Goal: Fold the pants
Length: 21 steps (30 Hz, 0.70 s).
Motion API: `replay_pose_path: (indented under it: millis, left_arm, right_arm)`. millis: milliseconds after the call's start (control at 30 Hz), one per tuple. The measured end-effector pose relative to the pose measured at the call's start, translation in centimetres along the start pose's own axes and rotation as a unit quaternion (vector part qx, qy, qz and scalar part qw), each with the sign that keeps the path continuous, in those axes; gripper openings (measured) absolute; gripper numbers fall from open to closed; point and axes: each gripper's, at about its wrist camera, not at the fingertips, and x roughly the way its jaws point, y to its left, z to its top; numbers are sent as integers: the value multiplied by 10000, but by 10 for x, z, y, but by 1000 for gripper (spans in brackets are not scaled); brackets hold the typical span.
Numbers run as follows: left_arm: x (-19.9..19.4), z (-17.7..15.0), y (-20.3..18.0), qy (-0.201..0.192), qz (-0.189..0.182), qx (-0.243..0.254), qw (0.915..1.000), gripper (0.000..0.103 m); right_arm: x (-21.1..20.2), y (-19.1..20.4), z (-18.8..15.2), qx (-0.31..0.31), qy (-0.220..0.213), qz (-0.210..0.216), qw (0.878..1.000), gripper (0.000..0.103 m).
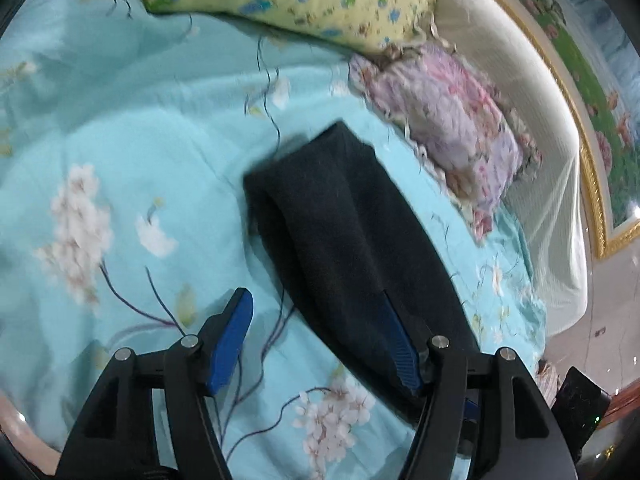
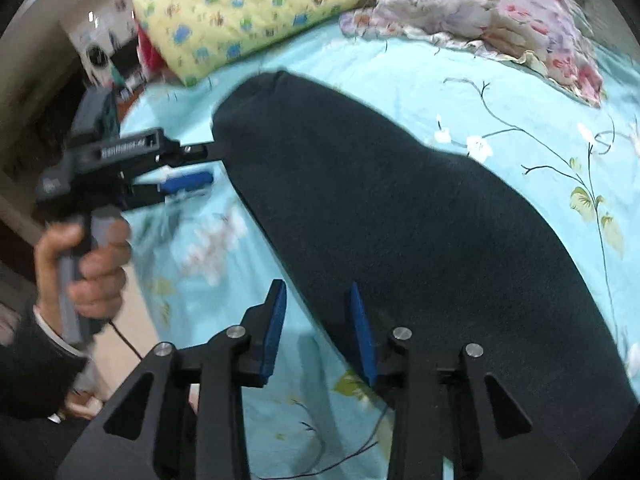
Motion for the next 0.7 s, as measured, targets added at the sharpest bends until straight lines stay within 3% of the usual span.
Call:
replay_pose_path:
  millis: [167,400,600,700]
  left_arm:
    - [5,13,6,69,118,-112,9998,68]
    - [25,25,4,235,245,-33,9994,69]
    - [40,31,2,329,345,22,9989,70]
    - [47,32,-1,269,425,178,9986,70]
  right_arm:
    - [-19,-16,16,435,-452,260,9977,35]
    - [-18,-66,54,1131,-760,-33,9907,35]
    - [16,-97,84,1226,-401,-297,9912,35]
    - [47,-100,87,1059,225,-444,9931,35]
